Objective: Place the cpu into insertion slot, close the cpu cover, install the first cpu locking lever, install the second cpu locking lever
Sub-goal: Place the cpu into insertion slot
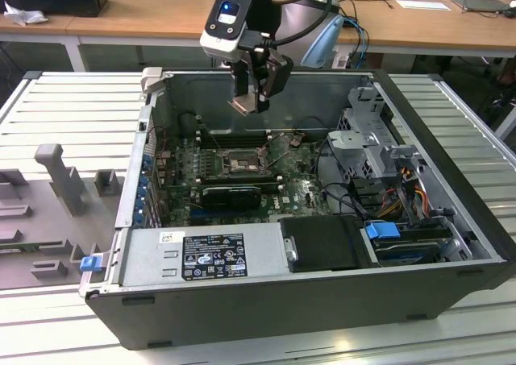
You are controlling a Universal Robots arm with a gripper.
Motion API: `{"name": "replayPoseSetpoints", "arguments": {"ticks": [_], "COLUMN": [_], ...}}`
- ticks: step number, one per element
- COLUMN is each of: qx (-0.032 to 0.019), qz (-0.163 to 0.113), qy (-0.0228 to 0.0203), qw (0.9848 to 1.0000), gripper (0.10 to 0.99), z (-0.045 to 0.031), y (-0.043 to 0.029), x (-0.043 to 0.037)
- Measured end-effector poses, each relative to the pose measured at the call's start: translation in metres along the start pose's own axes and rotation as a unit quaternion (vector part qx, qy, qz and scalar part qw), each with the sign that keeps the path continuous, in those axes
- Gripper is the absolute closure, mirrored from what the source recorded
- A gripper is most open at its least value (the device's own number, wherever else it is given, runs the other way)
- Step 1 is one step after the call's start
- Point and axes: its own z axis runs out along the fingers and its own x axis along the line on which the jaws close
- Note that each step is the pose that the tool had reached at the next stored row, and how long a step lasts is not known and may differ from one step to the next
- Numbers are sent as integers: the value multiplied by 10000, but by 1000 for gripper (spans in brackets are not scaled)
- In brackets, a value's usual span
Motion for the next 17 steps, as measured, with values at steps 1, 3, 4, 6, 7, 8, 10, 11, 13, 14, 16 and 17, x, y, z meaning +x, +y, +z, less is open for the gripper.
{"name": "replayPoseSetpoints", "arguments": {"ticks": [1,3,4,6,7,8,10,11,13,14,16,17], "qx": [0,0,0,0,0,0,0,0,-1,-1,-2,-4], "qz": [11,33,52,70,78,87,112,117,134,147,180,266], "qy": [-1,-3,-4,-5,-6,-6,-8,-9,-10,-11,-14,-21], "qw": [10000,10000,10000,10000,10000,10000,9999,9999,9999,9999,9998,9996], "gripper": [561,561,561,561,561,561,561,561,561,561,561,561], "z": [1,2,3,4,4,4,5,5,6,6,8,13], "y": [0,1,0,0,0,0,0,0,0,0,0,0], "x": [0,-1,0,-1,0,0,-1,-1,0,-1,0,0]}}
